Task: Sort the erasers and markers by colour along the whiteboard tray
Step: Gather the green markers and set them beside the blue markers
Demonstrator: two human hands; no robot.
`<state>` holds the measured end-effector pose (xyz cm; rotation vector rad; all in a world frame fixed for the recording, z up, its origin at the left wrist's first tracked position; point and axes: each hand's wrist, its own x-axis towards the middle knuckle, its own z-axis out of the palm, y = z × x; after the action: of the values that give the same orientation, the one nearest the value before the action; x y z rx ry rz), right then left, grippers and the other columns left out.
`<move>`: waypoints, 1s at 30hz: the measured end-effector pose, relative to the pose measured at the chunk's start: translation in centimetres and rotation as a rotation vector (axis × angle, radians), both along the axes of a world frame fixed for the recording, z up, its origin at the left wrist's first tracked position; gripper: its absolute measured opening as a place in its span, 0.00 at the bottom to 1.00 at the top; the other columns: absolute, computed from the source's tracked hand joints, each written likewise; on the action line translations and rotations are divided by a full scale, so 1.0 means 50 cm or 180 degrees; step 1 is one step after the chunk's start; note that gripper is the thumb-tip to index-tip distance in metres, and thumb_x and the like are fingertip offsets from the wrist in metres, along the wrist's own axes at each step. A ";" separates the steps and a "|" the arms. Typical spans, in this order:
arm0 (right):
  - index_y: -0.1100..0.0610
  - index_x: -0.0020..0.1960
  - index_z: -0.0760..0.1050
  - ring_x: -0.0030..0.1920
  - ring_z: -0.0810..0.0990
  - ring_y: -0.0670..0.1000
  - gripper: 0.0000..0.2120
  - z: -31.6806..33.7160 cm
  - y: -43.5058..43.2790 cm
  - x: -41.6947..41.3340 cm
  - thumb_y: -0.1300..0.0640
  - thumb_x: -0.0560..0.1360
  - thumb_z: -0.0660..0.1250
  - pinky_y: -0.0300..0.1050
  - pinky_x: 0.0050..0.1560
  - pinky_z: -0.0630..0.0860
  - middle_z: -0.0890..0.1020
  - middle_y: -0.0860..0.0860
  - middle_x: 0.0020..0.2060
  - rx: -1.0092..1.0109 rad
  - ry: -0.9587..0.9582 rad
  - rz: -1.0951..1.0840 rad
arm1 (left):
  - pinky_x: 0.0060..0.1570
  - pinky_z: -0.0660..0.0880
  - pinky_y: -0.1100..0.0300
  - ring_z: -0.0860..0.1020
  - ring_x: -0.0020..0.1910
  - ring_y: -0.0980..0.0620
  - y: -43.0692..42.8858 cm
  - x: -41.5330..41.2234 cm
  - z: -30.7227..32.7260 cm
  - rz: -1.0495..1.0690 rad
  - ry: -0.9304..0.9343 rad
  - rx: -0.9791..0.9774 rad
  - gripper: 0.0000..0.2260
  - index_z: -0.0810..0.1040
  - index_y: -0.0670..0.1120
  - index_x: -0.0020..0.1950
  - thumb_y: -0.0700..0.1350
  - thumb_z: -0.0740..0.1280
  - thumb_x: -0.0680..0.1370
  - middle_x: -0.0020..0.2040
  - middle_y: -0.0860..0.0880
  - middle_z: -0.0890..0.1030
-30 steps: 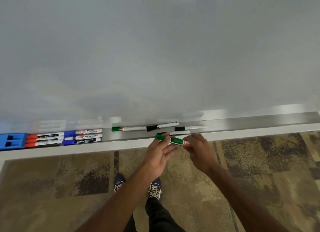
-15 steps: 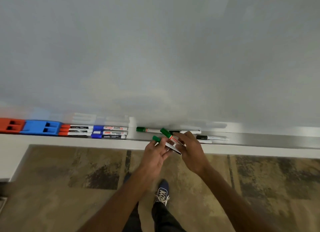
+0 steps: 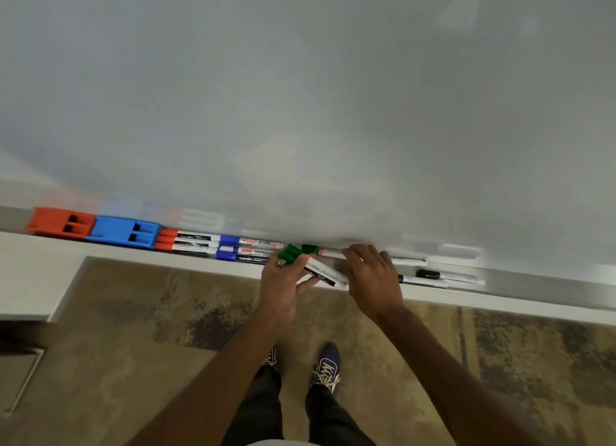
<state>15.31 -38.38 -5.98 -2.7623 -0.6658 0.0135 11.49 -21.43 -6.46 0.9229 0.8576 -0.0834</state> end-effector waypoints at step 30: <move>0.57 0.53 0.81 0.52 0.84 0.62 0.05 -0.027 0.115 -0.060 0.60 0.78 0.68 0.64 0.50 0.82 0.83 0.61 0.52 0.3807 0.2985 -0.2093 | 0.43 0.83 0.52 0.85 0.49 0.41 0.073 -0.037 -0.020 0.0311 -0.0111 0.0086 0.21 0.80 0.49 0.63 0.31 0.71 0.74 0.50 0.40 0.85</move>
<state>12.31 -32.62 -7.35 -1.4118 0.4090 0.5261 9.66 -17.80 -7.46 0.9039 0.8719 0.0287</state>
